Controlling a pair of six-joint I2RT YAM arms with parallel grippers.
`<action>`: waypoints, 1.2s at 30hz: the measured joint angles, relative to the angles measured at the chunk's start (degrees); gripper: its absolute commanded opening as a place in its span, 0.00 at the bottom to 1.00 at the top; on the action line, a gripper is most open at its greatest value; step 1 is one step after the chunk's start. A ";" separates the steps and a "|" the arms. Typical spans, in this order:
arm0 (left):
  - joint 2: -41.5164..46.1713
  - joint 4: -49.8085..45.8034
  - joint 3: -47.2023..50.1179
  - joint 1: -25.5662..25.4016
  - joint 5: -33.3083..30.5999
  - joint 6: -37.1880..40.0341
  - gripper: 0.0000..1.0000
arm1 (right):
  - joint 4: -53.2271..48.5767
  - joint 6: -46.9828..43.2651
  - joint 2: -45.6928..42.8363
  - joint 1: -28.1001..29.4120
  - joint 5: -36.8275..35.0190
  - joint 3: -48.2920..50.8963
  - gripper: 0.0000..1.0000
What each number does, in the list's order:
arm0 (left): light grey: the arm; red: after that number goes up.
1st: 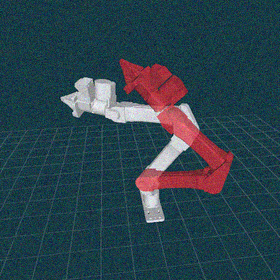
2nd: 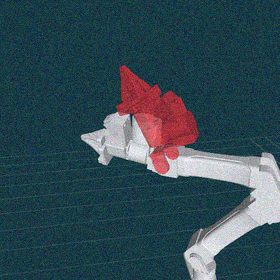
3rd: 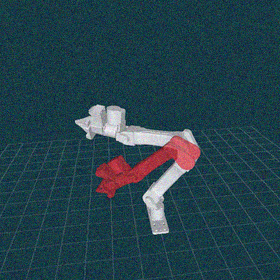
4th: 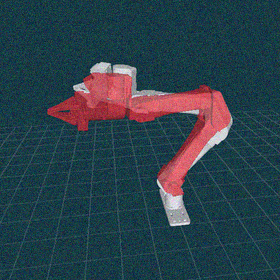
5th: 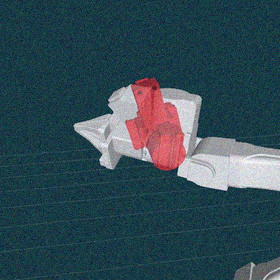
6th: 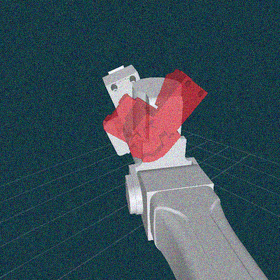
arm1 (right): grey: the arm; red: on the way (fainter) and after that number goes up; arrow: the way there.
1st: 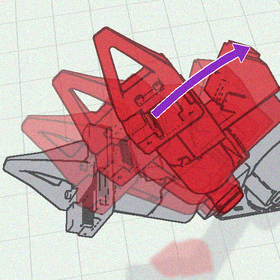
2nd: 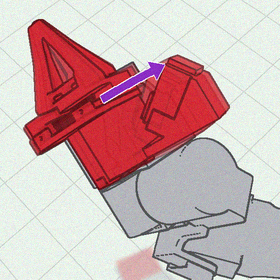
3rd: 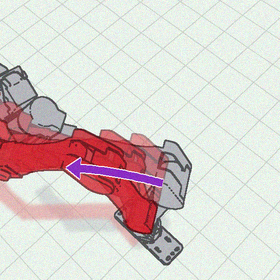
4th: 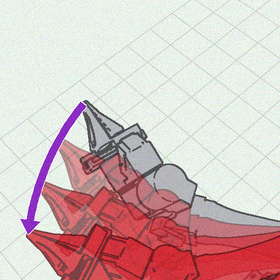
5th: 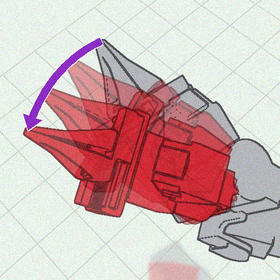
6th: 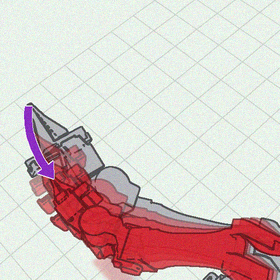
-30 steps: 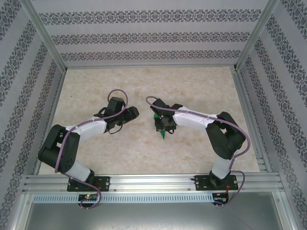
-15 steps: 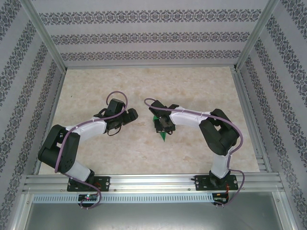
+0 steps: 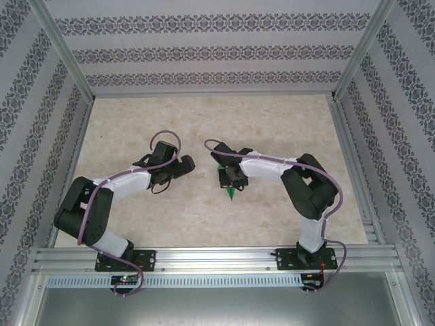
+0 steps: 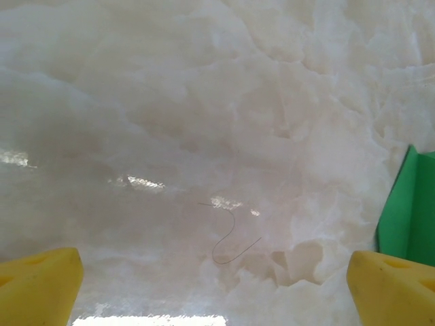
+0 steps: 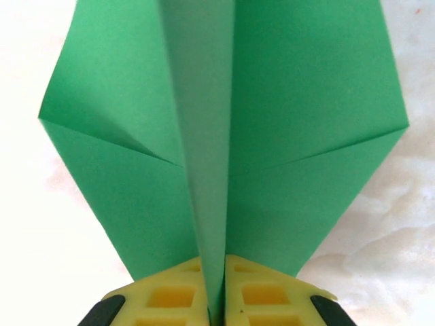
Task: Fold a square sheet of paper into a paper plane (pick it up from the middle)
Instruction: Move the paper plane to the center of the table.
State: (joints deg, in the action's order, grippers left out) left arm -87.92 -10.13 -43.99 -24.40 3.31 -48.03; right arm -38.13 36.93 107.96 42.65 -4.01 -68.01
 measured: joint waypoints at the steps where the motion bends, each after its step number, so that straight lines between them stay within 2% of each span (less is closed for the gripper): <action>1: 0.07 -0.31 -0.02 0.00 -0.11 0.04 1.00 | -0.07 -0.02 0.00 -0.02 -0.31 -0.26 0.10; 8: 2.36 -3.76 -0.22 0.02 -2.67 1.07 1.00 | -1.01 -1.92 1.07 -1.53 -1.92 -10.36 0.09; 18: 6.14 -7.04 -0.22 0.52 -5.42 1.55 1.00 | -1.20 -5.42 13.25 -4.94 -2.16 -24.11 0.11; 27: 6.14 -7.58 -0.22 0.76 -5.57 1.57 1.00 | -2.43 -5.84 17.75 -4.94 -2.14 -26.03 0.15; 36: 6.14 -7.56 -0.22 0.76 -5.60 1.70 1.00 | -2.64 -5.77 18.53 -4.92 -2.14 -26.75 0.18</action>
State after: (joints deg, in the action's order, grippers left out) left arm -81.78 -17.69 -44.21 -23.64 -2.28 -46.33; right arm -40.77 31.16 126.50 37.74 -6.15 -94.76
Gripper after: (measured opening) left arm 0.999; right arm 0.174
